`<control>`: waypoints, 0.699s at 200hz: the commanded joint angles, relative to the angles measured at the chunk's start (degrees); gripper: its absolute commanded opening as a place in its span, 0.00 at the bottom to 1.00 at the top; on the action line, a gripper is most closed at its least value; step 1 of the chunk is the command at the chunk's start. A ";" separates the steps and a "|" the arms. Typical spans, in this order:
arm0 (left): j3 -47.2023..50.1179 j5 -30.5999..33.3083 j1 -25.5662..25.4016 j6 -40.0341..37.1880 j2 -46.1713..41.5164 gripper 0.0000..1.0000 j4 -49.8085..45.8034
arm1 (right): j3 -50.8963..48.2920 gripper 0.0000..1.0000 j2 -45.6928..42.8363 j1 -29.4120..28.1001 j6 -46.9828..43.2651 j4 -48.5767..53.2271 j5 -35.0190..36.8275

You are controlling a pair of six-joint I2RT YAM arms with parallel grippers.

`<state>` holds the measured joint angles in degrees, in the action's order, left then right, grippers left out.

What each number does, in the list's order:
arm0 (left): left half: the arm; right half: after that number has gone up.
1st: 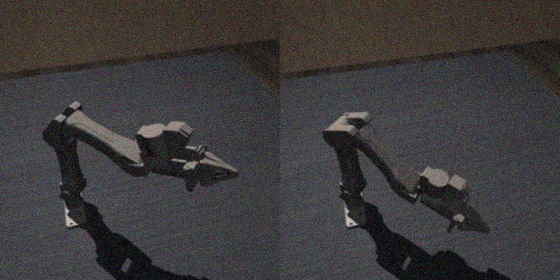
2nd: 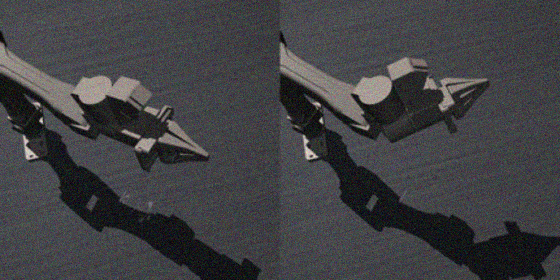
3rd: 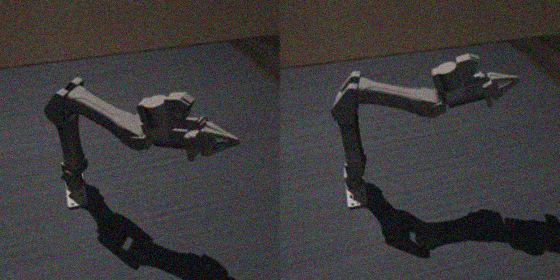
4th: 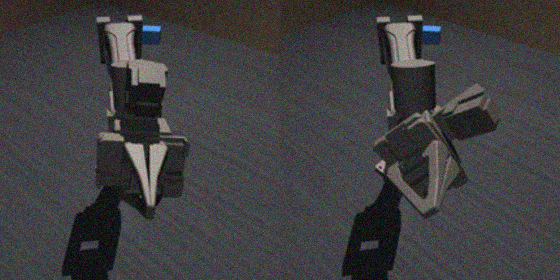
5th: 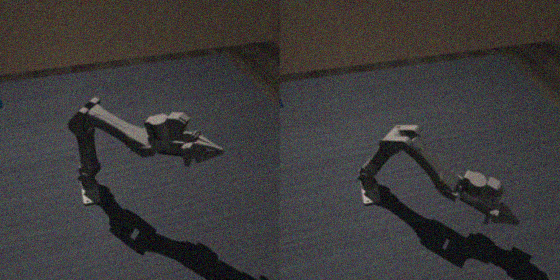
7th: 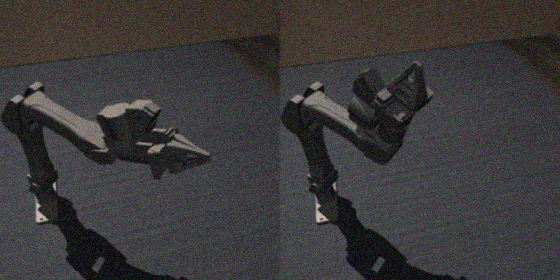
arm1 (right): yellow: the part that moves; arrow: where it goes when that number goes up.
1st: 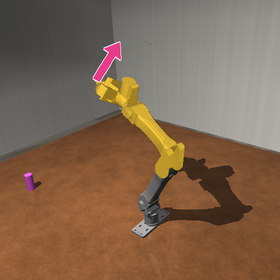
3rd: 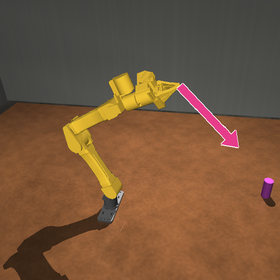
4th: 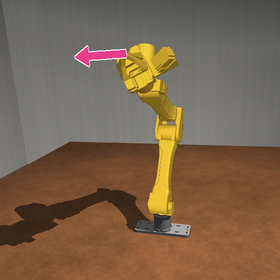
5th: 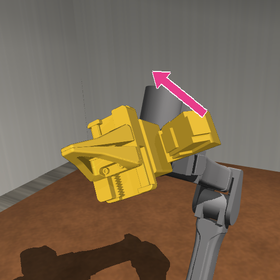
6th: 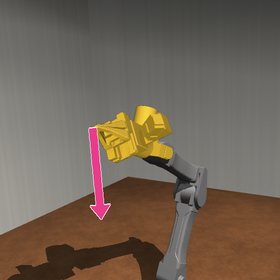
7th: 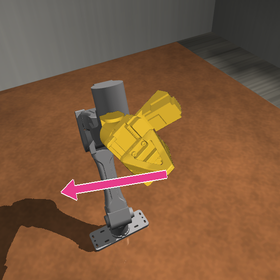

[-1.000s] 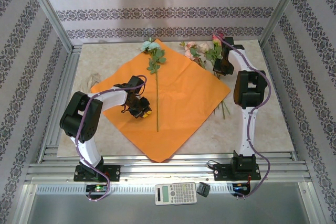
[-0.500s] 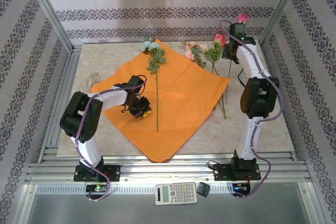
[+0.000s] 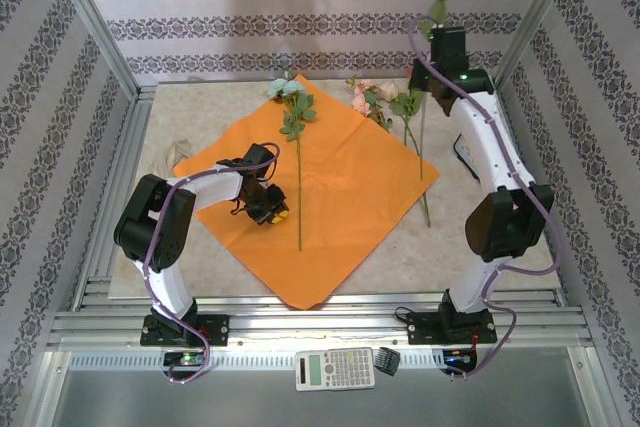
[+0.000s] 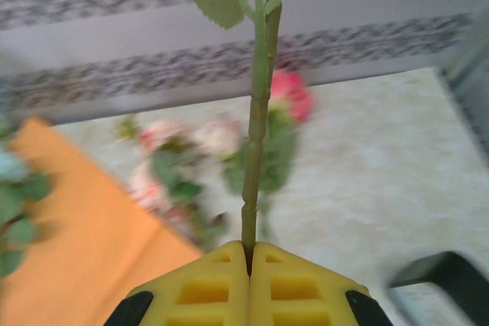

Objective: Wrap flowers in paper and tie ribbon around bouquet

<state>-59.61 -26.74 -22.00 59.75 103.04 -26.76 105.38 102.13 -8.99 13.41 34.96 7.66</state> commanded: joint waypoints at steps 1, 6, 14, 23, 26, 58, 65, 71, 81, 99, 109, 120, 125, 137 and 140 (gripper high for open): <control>0.96 0.75 0.72 -1.14 -0.34 0.14 0.07 | -5.75 0.00 -1.59 -6.51 7.25 -3.42 -10.71; 1.22 0.73 0.69 -1.08 -0.39 0.14 0.29 | -7.37 0.00 -1.46 -8.23 9.09 -4.41 -12.48; 1.50 0.69 0.70 -1.03 -0.48 0.14 0.71 | -8.85 0.00 -0.72 -11.50 11.14 -6.04 -14.11; 1.68 0.61 0.73 -0.88 -0.48 0.14 0.93 | -10.12 0.00 0.79 -15.08 13.64 -8.01 -14.97; 1.67 0.56 0.73 -0.95 -0.56 0.14 1.00 | -10.35 0.00 1.36 -16.10 14.28 -8.78 -15.47; 1.55 0.56 0.72 -1.14 -0.48 0.14 1.20 | -7.14 0.00 11.77 -22.92 22.26 -14.34 -19.36; 1.43 0.65 0.69 -1.26 -0.39 0.14 1.02 | -4.81 0.00 14.40 -23.78 23.09 -14.12 -19.84; 1.33 0.77 0.72 -1.32 -0.39 0.13 0.93 | -2.84 0.00 16.98 -24.32 23.69 -13.96 -20.36; 1.34 0.86 0.67 -1.37 -0.31 0.14 0.87 | 0.70 0.00 20.70 -25.11 24.28 -13.11 -21.01; 1.43 0.86 0.72 -1.47 -0.30 0.13 0.80 | 6.64 0.00 26.68 -25.65 25.10 -10.61 -22.02; 1.43 1.01 0.68 -1.47 -0.30 0.13 0.74 | 8.01 0.00 29.10 -25.72 25.84 -9.98 -22.28; 1.35 1.02 0.72 -1.48 -0.37 0.13 0.62 | 8.83 0.00 30.81 -25.76 26.02 -9.73 -22.65; 1.34 1.02 0.73 -1.50 -0.39 0.13 0.57 | 9.20 0.00 31.50 -25.81 26.18 -9.32 -22.66; 1.24 1.08 0.70 -1.51 -0.59 0.13 0.41 | 10.91 0.13 33.16 -25.55 26.39 -7.23 -23.68; 1.23 1.13 0.68 -1.50 -0.58 0.13 0.32 | 11.44 0.18 33.43 -25.46 26.34 -6.28 -23.78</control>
<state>-58.94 -26.76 -21.93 59.51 103.02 -26.13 112.29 133.73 -34.72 37.74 24.82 -13.58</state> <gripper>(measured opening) 0.133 0.051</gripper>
